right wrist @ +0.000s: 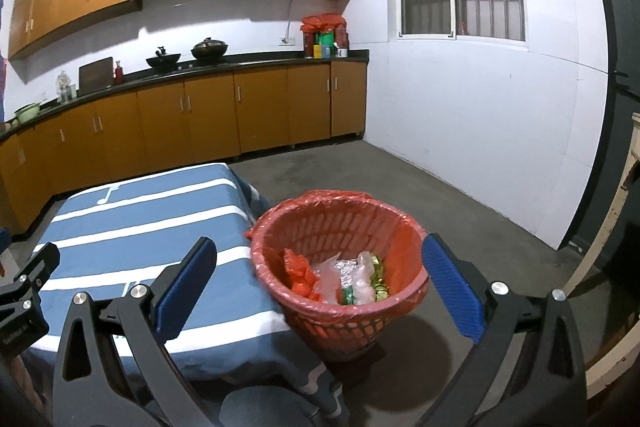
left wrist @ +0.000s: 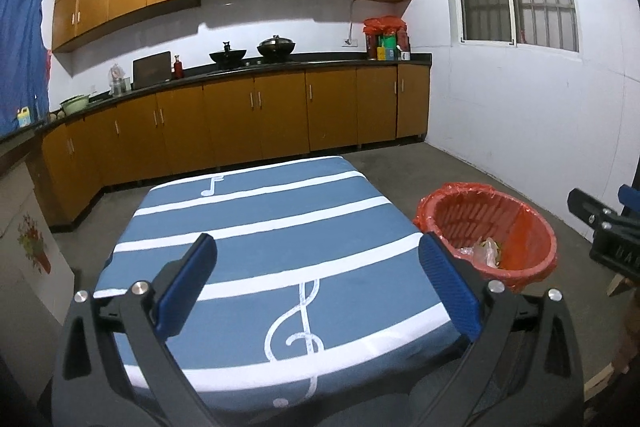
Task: Collect trash
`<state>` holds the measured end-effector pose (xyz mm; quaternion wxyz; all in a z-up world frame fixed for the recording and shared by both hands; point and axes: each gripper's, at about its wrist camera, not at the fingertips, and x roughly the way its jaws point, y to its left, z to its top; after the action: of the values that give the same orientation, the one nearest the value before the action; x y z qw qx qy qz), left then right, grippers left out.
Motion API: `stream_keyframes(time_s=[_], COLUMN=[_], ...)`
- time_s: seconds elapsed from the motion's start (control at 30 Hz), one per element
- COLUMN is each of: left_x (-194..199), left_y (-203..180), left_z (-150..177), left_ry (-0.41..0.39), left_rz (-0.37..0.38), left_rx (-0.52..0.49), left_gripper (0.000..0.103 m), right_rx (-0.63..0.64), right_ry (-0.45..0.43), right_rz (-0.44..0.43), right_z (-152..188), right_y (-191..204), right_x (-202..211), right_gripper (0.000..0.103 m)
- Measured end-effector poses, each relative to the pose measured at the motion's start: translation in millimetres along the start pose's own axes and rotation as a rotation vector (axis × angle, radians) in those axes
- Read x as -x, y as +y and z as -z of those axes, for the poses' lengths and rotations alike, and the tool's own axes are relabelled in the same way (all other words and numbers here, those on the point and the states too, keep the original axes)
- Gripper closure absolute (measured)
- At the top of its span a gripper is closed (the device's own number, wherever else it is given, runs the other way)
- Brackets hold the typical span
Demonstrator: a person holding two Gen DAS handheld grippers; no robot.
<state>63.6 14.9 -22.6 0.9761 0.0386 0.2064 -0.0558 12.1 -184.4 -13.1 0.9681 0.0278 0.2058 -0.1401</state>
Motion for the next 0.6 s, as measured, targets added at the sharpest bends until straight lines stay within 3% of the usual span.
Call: stream_keyframes(time_s=[0.6], left_x=[38.8], left_y=[1.7], left_z=[8.3], left_ry=[-0.036], left_rz=[-0.006], left_rx=[0.021], left_gripper=[0.004], right_rx=[0.022], right_ry=[-0.047], right_rz=[0.01], right_z=[12.8], right_y=[11.3], right_x=[34.2], right_gripper=[0.002])
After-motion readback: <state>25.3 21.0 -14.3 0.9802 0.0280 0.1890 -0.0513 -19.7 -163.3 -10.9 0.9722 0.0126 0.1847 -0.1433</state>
